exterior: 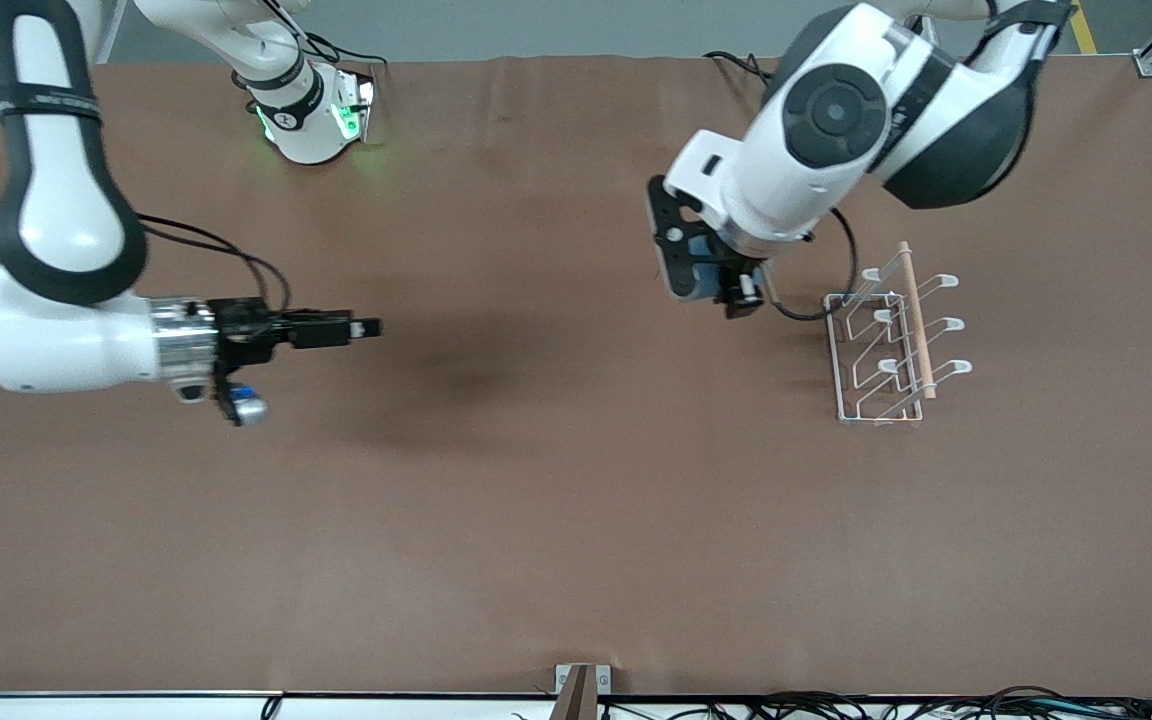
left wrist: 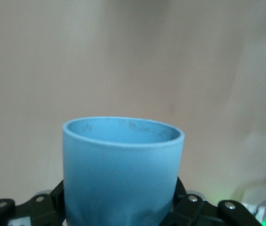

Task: Hang cup on cup holder
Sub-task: 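Carry the cup to the rack while the right gripper releases and withdraws, then lower the cup onto a rack hook with the left gripper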

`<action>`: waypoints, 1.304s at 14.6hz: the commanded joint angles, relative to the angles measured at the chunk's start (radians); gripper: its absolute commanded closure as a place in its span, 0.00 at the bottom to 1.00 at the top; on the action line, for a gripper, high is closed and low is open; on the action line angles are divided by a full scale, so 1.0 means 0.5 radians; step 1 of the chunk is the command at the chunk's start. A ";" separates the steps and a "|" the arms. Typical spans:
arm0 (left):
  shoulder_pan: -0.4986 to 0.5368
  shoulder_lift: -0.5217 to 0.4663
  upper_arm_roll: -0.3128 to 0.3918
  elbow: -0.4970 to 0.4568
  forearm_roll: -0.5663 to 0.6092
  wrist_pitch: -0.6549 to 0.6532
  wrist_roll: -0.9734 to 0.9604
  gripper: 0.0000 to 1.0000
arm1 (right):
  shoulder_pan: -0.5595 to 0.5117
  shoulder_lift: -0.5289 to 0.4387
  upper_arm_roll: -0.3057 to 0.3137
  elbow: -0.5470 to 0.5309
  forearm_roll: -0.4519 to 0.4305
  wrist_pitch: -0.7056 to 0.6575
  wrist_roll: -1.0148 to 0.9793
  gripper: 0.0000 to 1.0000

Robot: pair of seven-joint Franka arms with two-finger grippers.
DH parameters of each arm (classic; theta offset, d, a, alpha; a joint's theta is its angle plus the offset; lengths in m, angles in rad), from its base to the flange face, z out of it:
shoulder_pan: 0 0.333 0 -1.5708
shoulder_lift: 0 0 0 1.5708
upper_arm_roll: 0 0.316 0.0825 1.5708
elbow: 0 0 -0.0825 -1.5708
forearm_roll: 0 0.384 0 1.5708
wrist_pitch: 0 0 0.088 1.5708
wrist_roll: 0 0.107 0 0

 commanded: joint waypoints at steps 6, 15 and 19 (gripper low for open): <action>-0.030 -0.057 -0.052 -0.239 1.092 -0.384 0.143 1.00 | -0.250 -0.179 0.030 0.371 -1.371 -0.034 -0.011 0.00; -0.177 0.393 -0.040 -0.500 2.295 -0.641 0.121 1.00 | -0.250 -0.511 -0.026 0.386 -1.492 -0.068 -0.170 0.00; -0.153 0.602 0.040 -0.500 2.572 -0.651 0.078 0.98 | -0.241 -0.508 -0.019 0.396 -1.489 -0.080 -0.250 0.00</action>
